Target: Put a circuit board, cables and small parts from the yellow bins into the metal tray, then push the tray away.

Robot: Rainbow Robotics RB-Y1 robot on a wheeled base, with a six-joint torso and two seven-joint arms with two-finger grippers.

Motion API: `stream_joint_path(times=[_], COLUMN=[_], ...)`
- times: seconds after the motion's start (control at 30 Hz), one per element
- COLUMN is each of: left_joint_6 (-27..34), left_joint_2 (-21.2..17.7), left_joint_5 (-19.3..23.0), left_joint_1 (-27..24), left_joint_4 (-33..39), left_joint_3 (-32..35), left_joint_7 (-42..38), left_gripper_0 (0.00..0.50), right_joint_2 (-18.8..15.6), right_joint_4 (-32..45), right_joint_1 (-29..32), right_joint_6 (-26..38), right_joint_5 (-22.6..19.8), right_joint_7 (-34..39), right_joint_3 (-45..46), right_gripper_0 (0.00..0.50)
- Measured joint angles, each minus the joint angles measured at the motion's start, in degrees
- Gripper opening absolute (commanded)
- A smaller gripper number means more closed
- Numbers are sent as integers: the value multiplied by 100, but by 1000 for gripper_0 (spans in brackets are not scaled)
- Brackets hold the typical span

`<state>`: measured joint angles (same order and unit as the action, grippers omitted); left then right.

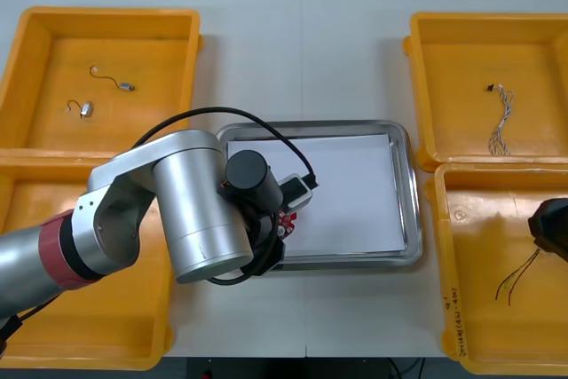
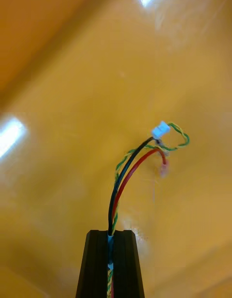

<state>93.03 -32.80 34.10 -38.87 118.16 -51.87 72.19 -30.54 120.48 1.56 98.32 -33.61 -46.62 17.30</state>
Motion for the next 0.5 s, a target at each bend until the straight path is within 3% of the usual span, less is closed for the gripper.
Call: stream_joint_path(times=[0.33, 0.5], left_joint_6=[-160, -361], left_joint_2=[-11, -68], left_joint_5=[-18, -81], left_joint_1=[0, 0], left_joint_4=[-137, -187], left_joint_3=[-99, -191], left_joint_7=[-1, -1], left_gripper_0=[0, 0], right_joint_2=[-18, -145], right_joint_4=[721, 970], right_joint_1=[-97, -264], right_joint_6=[958, 1134], right_joint_5=[-147, -559], right_joint_7=[-13, -63], right_joint_3=[452, 467], right_gripper_0=[0, 0])
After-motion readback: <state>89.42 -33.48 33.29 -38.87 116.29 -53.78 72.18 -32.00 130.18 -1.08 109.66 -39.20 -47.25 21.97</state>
